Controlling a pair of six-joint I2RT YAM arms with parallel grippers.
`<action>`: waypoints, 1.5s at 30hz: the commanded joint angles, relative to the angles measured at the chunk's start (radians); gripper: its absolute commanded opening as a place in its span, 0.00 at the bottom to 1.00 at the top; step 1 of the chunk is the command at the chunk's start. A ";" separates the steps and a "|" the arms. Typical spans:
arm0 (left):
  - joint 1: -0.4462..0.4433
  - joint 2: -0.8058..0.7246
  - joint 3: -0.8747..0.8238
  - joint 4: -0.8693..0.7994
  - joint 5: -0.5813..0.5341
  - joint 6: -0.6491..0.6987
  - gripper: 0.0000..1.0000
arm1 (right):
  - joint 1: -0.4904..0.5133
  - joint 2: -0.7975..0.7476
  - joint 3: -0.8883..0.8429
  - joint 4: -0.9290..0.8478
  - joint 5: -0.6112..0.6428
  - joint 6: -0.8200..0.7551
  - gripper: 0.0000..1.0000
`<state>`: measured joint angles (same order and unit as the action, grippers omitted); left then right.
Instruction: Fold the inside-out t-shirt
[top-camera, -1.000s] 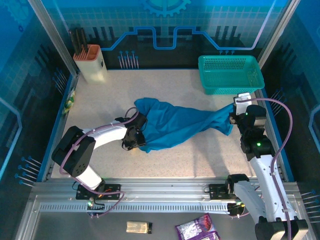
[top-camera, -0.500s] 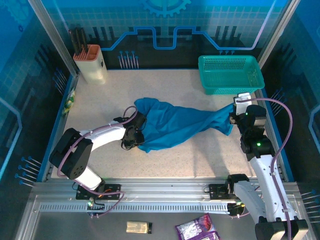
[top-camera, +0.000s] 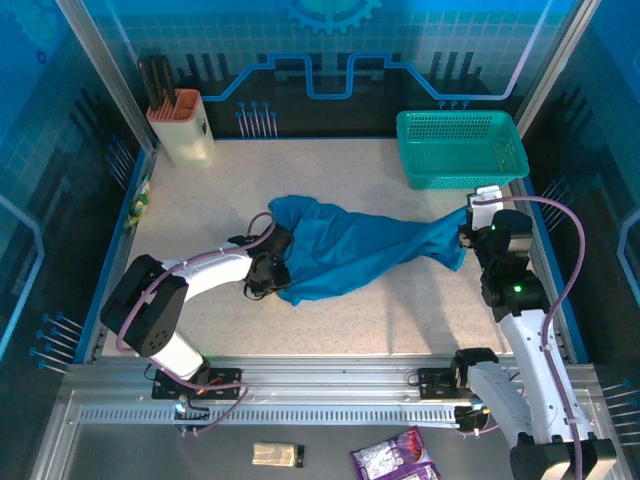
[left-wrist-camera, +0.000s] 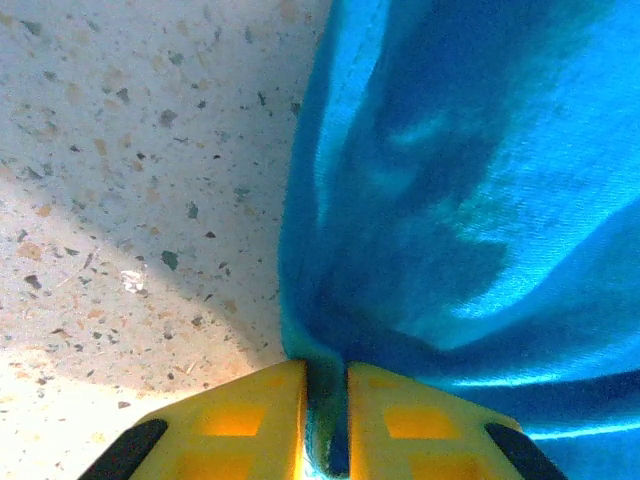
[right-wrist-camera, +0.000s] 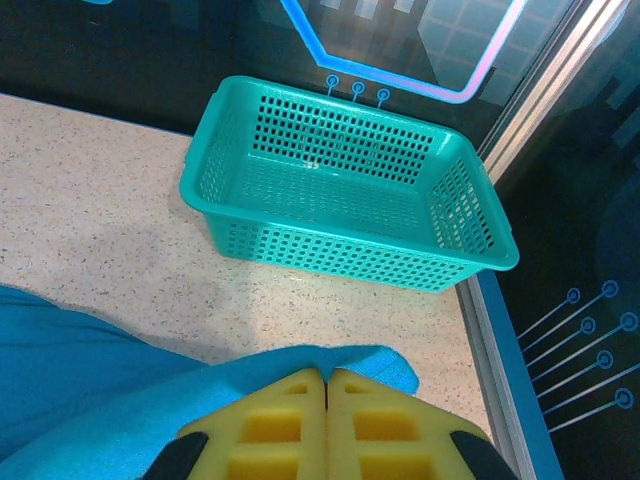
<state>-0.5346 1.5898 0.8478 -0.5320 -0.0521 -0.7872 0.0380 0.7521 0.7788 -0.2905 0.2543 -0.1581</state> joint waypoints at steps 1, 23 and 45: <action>0.000 0.018 -0.018 0.021 0.034 -0.004 0.17 | -0.016 -0.018 0.007 0.024 0.005 -0.011 0.00; 0.536 -0.443 0.464 0.312 0.511 0.247 0.00 | -0.021 0.120 0.285 0.227 -0.062 0.044 0.00; 0.771 -0.306 0.767 0.541 0.767 -0.095 0.00 | -0.029 0.157 0.696 0.307 -0.118 0.067 0.00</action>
<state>0.2077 1.2713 1.4185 0.0086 0.6907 -0.8913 0.0296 0.8780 1.5059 0.0029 0.1879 -0.1837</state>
